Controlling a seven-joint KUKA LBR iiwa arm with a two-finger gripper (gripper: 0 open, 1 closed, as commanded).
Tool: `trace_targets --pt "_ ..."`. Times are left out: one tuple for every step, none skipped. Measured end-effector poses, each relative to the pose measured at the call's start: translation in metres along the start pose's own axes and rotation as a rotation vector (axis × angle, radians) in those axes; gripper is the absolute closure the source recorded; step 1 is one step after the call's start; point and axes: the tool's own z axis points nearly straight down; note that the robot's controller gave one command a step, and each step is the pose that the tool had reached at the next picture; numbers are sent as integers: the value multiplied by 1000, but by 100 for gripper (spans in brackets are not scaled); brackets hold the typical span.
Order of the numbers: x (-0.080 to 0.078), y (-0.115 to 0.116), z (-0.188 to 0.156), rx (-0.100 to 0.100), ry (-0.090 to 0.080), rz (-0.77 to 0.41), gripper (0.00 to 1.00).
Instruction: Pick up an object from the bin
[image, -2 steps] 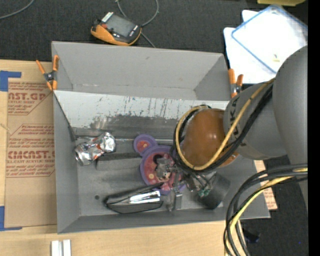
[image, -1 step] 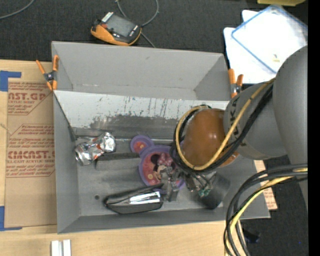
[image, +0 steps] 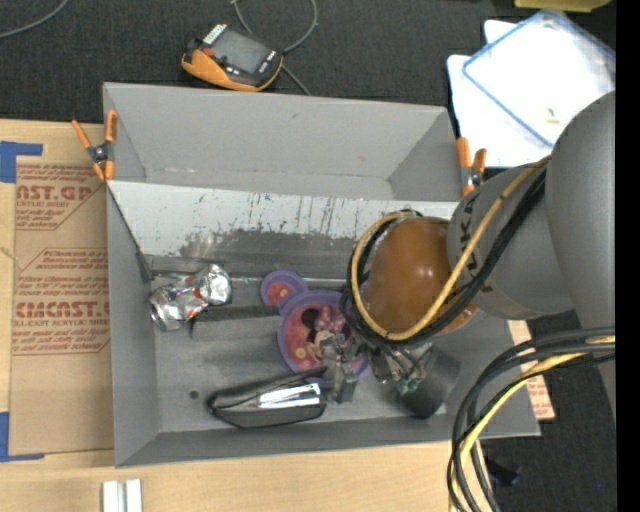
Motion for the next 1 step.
trace_targets --pt "0 0 0 0 0 0 100"
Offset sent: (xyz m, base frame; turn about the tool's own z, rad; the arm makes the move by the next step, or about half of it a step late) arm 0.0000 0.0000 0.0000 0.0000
